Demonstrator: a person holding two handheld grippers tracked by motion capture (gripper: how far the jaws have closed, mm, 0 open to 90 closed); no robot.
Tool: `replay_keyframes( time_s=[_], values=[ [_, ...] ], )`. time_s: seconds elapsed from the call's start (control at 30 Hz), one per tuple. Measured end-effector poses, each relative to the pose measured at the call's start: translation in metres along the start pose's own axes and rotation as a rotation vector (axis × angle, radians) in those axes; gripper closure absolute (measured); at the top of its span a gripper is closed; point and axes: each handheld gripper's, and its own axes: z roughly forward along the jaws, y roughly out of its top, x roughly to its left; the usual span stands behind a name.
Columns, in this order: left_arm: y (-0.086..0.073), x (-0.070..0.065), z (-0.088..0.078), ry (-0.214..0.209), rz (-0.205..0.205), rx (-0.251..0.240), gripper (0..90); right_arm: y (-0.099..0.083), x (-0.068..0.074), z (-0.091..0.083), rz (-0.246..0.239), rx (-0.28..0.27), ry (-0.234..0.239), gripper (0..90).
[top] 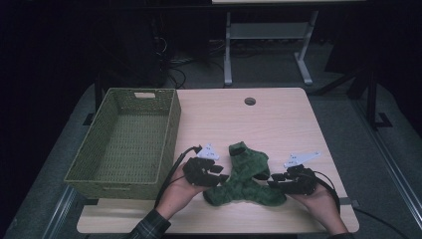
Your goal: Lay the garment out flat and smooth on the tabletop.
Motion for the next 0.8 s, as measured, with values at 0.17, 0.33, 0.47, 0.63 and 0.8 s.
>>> replay_keyframes(
  time_s=[0.17,0.33,0.47,0.63,0.8],
  values=[
    [0.025,0.013,0.005,0.003,0.007,-0.038,59.4,0.001,-0.007,0.007,0.008,0.01,-0.013,61.1],
    [0.045,0.019,0.021,-0.015,0.026,-0.04,59.0,0.001,-0.009,0.011,0.012,0.026,-0.009,59.6],
    [0.051,0.021,0.035,-0.025,0.038,-0.023,58.4,0.001,-0.01,0.012,0.017,0.022,0.0,58.9],
    [0.051,0.021,0.045,-0.022,0.049,-0.003,70.3,0.0,-0.011,0.014,0.035,0.024,0.009,58.3],
    [0.046,0.025,0.042,-0.017,0.037,-0.019,86.8,-0.001,-0.011,0.013,0.04,0.018,0.011,58.0]
  ],
)
